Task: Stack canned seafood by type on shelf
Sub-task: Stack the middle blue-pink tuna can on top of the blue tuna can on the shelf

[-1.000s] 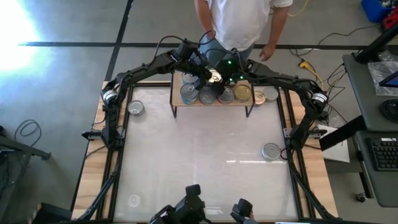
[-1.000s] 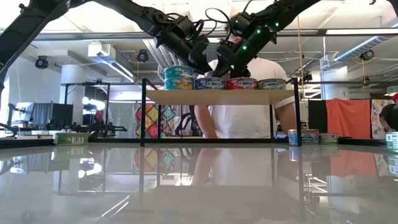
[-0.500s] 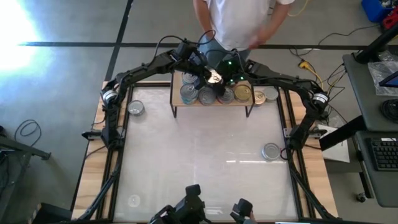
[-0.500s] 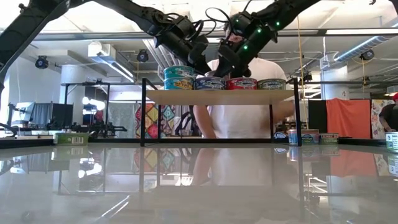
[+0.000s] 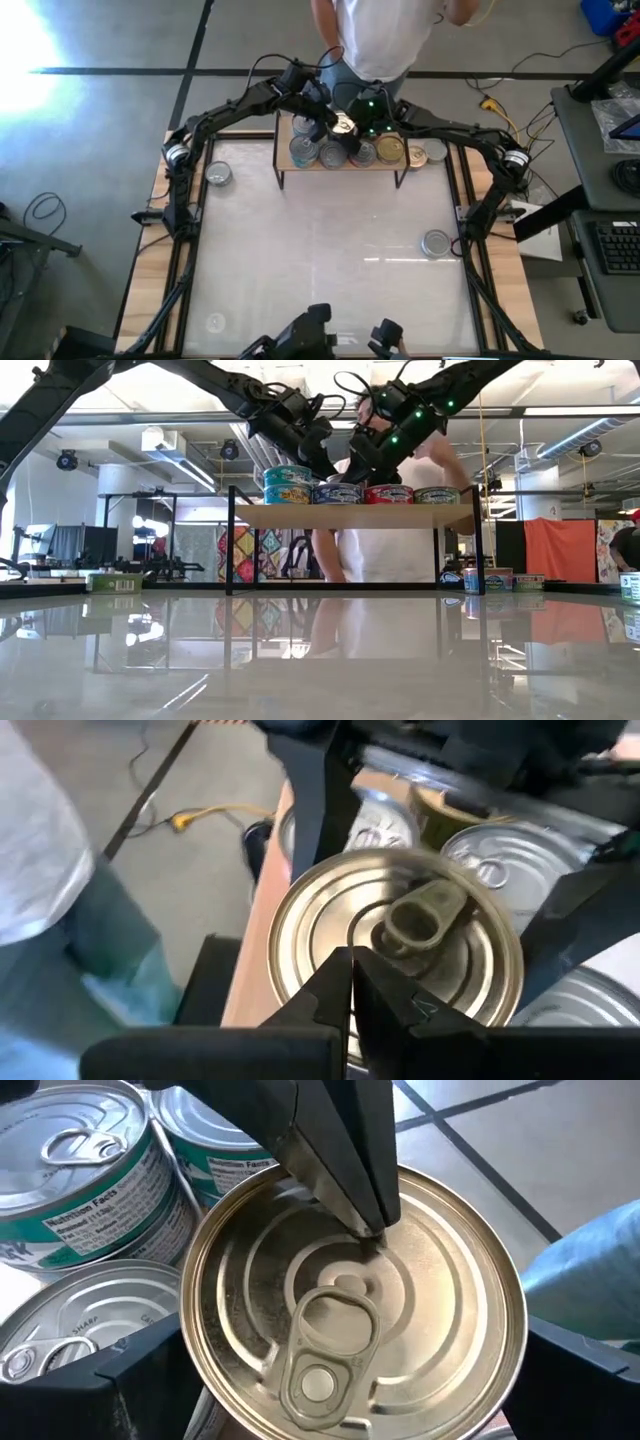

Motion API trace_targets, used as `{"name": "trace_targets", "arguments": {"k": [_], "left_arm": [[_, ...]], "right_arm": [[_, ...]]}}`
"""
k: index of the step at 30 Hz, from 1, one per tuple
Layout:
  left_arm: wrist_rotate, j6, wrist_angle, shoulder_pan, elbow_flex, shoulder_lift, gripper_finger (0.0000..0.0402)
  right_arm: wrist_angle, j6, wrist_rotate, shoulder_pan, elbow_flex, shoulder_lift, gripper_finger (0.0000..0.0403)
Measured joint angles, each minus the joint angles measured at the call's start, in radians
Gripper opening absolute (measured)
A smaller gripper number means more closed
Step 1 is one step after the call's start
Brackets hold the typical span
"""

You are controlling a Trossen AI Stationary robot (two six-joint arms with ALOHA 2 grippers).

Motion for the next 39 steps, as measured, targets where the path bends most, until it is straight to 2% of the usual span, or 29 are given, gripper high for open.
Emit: {"name": "trace_targets", "arguments": {"k": [3, 10, 18, 27, 32, 39], "left_arm": [[0.054, 0.0, 0.061, -0.001, -0.025, 0.0, 0.0], [0.078, -0.001, 0.234, -0.01, -0.115, -0.003, 0.0], [0.007, 0.029, 0.216, -0.012, -0.121, -0.008, 0.0], [-0.005, 0.054, 0.195, -0.012, -0.129, 0.0, 0.0], [-0.013, 0.058, 0.194, -0.012, -0.131, 0.0, 0.0], [-0.038, 0.059, 0.188, -0.011, -0.133, 0.0, 0.0]], "right_arm": [[0.019, -0.011, 0.001, 0.001, -0.006, 0.0, 0.04], [0.151, -0.028, 0.005, 0.001, -0.071, 0.001, 0.04], [0.414, 0.0, 0.01, 0.0, -0.202, -0.008, 0.04], [0.744, 0.029, -0.013, 0.0, -0.414, -0.063, 0.04], [0.754, 0.045, -0.036, -0.002, -0.431, -0.075, 0.04], [0.57, -0.104, 0.012, -0.003, -0.348, -0.08, 0.04]]}}
